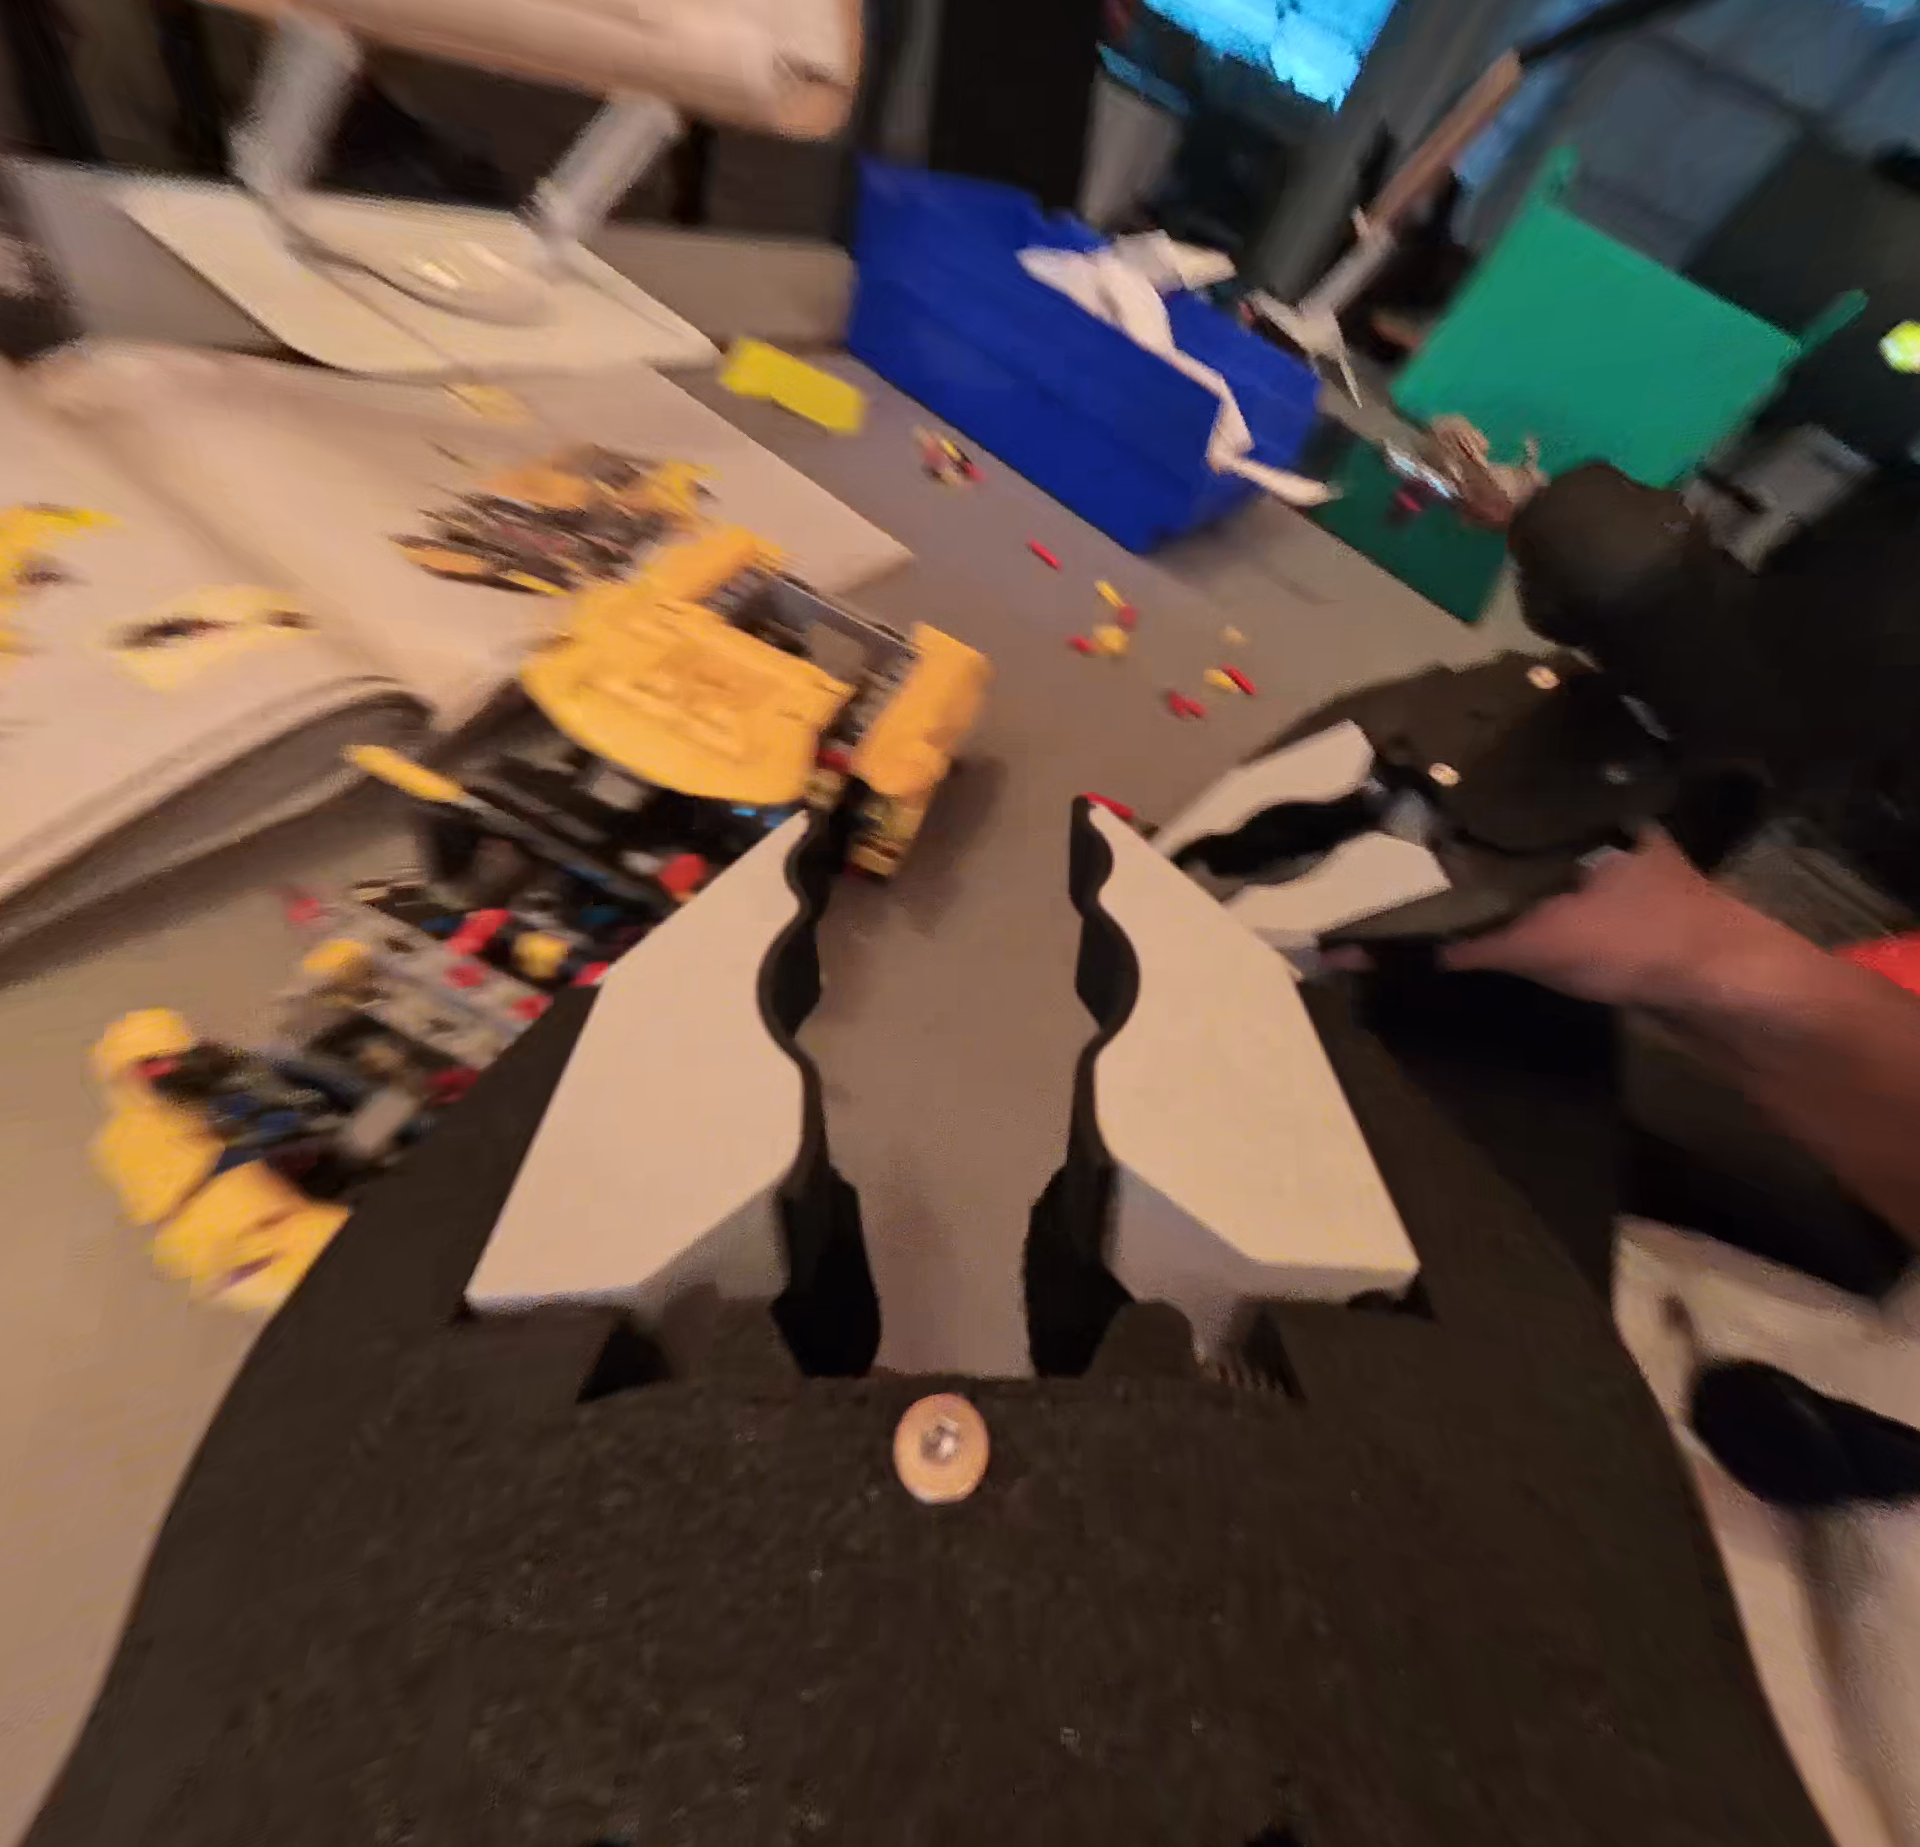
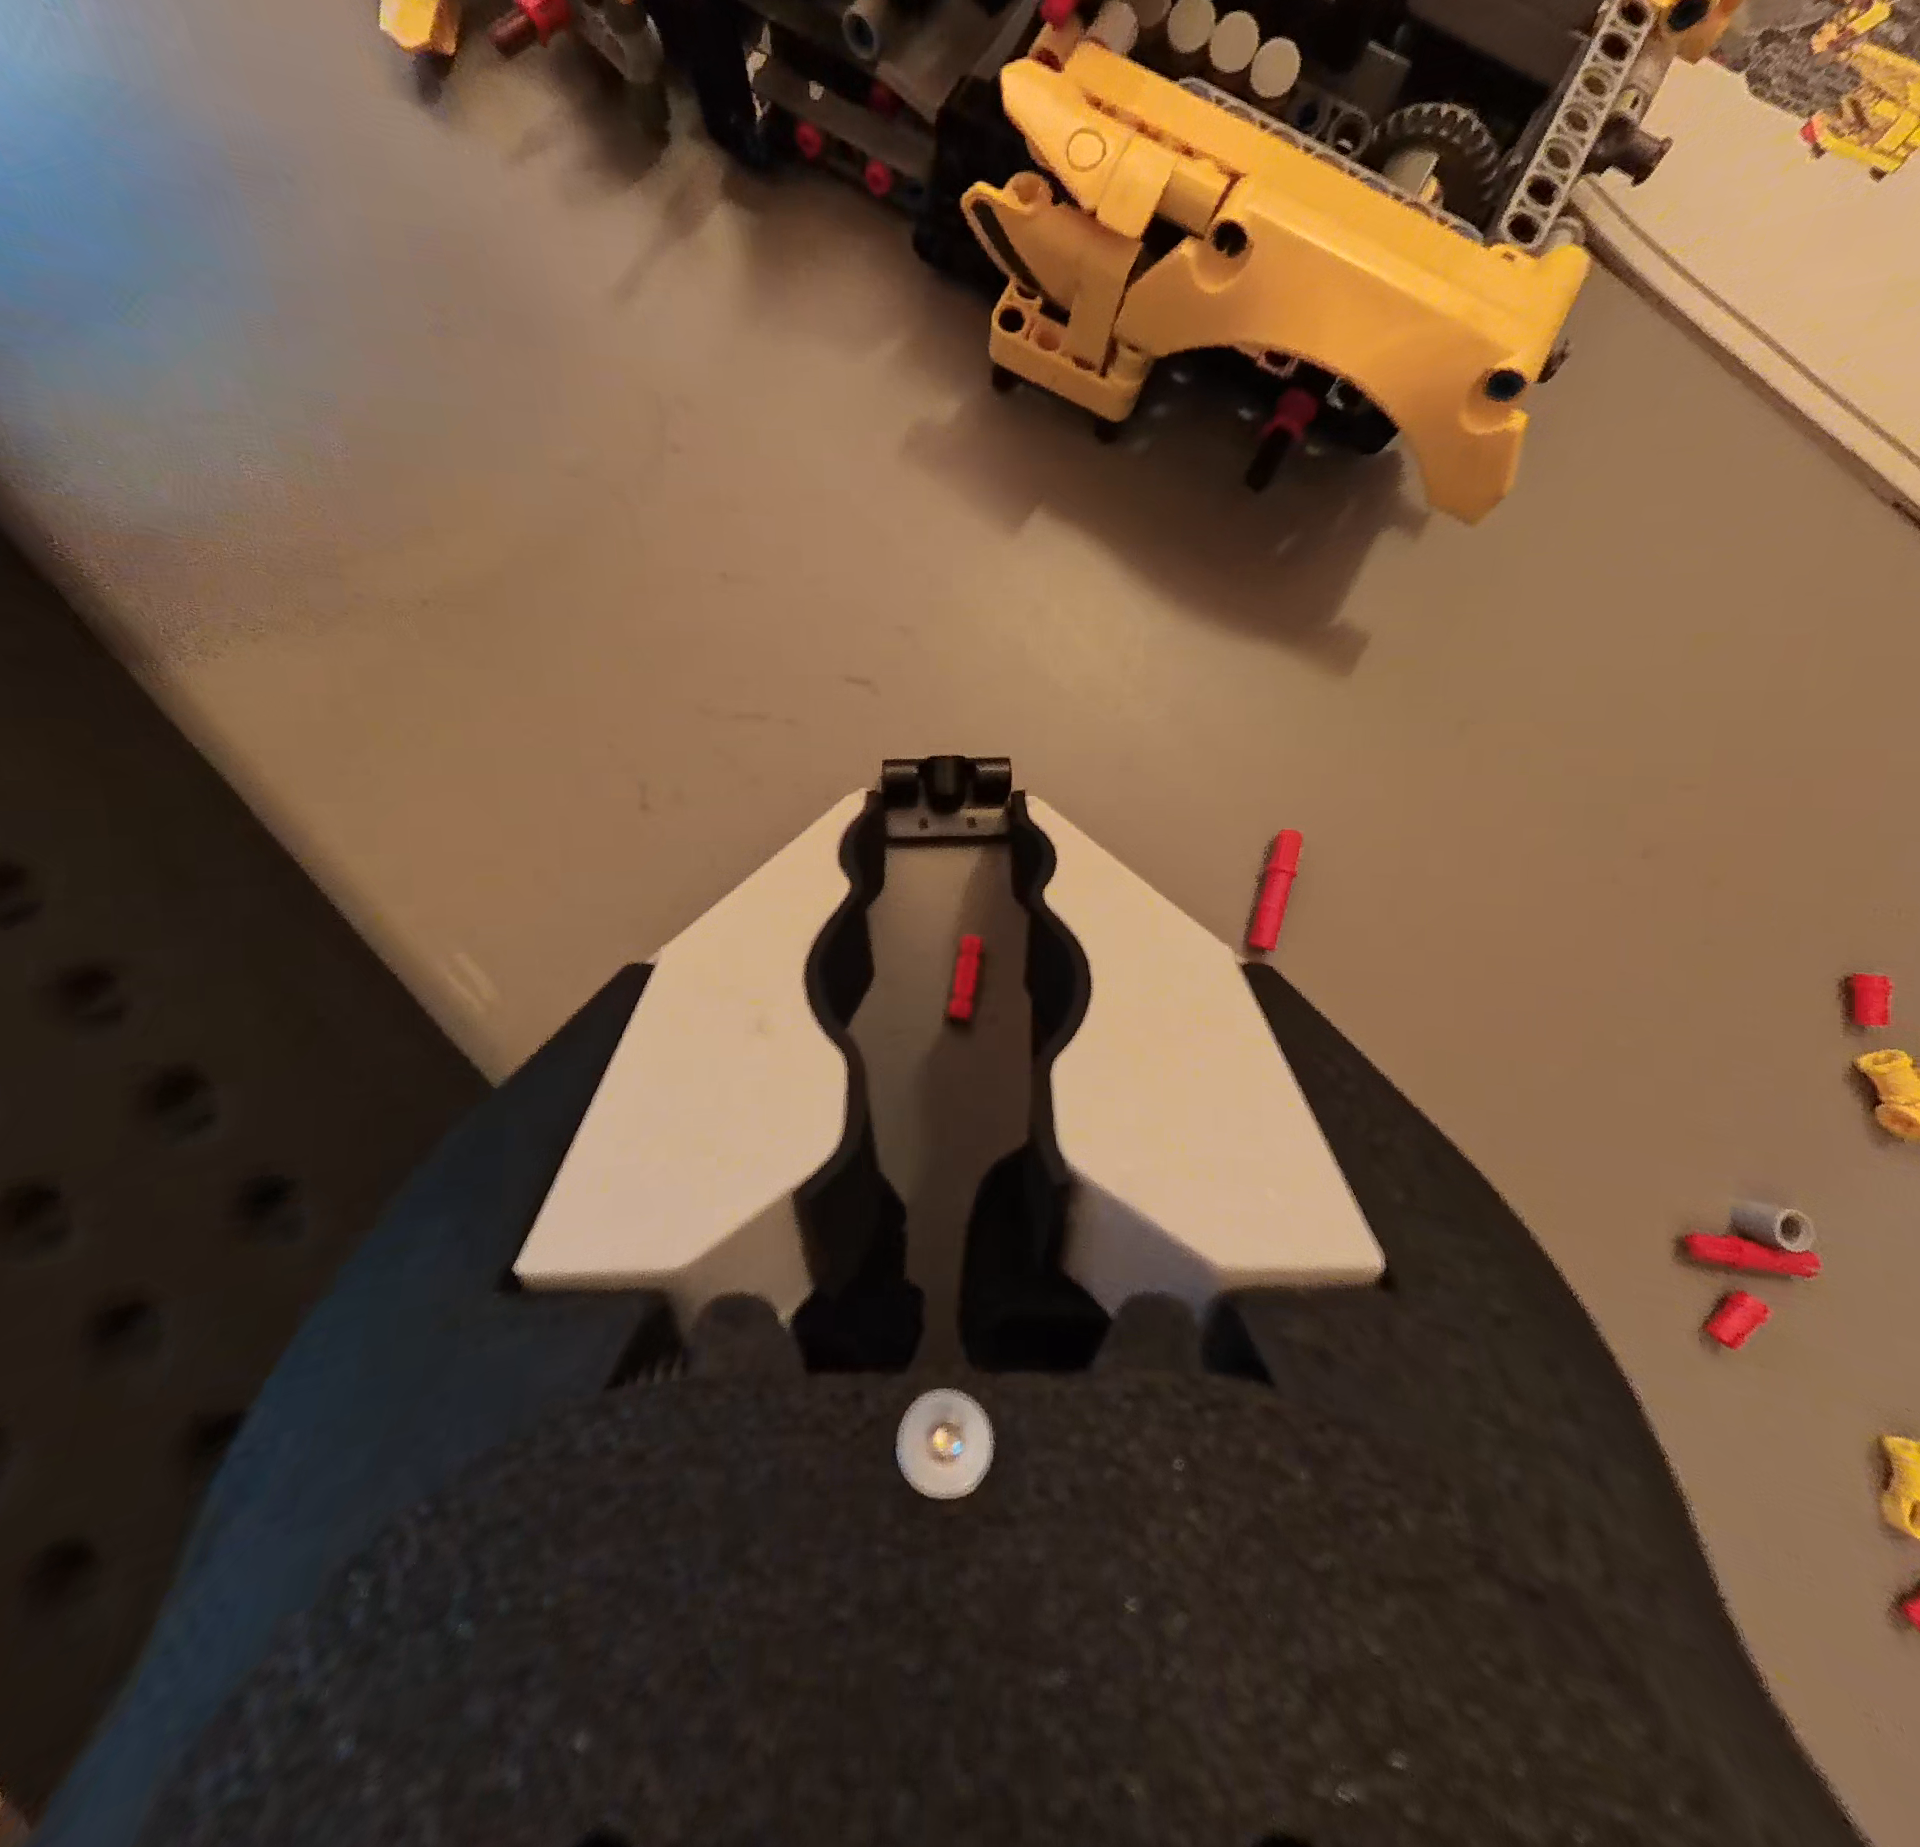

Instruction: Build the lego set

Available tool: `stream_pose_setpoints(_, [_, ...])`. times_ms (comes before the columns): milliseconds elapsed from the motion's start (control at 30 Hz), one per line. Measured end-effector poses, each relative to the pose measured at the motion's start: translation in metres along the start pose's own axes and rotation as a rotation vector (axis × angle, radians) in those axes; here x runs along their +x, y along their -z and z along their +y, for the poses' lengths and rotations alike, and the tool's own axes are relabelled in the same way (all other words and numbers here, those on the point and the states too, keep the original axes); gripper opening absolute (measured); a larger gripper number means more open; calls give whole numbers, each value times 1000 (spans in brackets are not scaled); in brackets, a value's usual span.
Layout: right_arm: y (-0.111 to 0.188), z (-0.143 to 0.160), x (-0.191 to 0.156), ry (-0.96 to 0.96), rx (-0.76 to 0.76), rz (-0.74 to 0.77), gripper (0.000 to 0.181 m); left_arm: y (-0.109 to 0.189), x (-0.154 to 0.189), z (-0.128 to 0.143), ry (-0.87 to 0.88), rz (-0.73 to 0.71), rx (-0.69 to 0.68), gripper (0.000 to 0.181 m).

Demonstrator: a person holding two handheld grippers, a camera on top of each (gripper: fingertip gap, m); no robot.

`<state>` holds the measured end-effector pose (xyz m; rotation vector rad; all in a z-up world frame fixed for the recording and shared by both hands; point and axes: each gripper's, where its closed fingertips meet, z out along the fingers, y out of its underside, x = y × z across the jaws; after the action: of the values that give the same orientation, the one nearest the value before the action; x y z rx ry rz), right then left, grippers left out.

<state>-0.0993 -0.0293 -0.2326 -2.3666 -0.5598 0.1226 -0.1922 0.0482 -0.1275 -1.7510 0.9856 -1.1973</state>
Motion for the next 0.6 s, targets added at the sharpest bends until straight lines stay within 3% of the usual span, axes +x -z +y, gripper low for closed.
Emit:
stream_pose_setpoints(100, [4, -6, 0, 50, 37, 41, 23, -22, 38, 18, -48, 109, -141, 46])
stream_pose_setpoints(200, [21, -33, -6, 198, 207, 126, 23, -38, 52, 35, 12, 163, -216, 46])
stream_pose_setpoints(367, [50, -69, -21, 451, 432, 312, 22, -45, 73, 29, 174, 293, -144, 44])
stream_pose_setpoints(433, [59, -78, -28, 510, 506, 357, 22, -44, 80, 26, 198, 343, -114, 31])
stream_pose_setpoints(600, [73, -92, -34, 470, 623, 383, 22, -38, 86, 19, 233, 406, -40, 23])
